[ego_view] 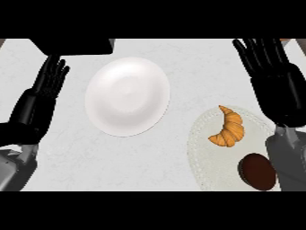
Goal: Pick the cupcake from the placemat and place it in the plate
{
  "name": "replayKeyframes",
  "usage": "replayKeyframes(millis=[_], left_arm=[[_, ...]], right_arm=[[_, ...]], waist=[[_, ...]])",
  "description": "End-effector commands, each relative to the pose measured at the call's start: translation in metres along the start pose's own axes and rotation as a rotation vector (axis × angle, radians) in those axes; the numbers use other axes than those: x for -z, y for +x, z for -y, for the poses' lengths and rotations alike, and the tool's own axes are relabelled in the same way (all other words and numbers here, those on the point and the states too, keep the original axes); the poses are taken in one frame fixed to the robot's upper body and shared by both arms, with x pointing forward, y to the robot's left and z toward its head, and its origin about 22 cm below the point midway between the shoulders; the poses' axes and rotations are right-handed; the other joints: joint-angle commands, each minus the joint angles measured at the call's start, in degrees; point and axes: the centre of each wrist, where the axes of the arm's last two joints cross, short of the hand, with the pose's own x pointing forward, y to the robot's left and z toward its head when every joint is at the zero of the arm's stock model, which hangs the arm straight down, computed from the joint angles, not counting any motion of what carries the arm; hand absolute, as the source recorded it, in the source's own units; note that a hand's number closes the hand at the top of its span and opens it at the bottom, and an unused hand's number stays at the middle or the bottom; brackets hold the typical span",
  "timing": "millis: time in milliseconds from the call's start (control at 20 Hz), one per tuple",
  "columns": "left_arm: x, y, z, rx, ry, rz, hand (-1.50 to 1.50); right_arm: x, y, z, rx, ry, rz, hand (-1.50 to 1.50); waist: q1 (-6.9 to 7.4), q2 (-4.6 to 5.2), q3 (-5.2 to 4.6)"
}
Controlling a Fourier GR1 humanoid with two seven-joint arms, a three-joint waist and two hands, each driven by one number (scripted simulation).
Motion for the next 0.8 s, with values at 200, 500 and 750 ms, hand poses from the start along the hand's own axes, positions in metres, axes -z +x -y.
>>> replayKeyframes(millis=[200,500,750], left_arm=[[0.007,0.003,-0.030,0.126,0.015,-0.049,0.00],[0.000,-0.011,-0.032,0.110,0.047,-0.138,0.00],[0.007,0.006,-0.038,0.107,0.047,-0.119,0.00]], right_arm=[[-0.029,-0.035,-0.081,-0.129,0.419,-0.125,1.50],[-0.084,-0.066,-0.039,-0.782,0.259,-0.357,1.50],[-0.155,-0.095,-0.071,-0.526,0.001,-0.211,-1.50]], waist=[[2.00,-1.17,-0.88],[-1.35,-1.39,-0.91],[-0.31,-1.16,-0.68]])
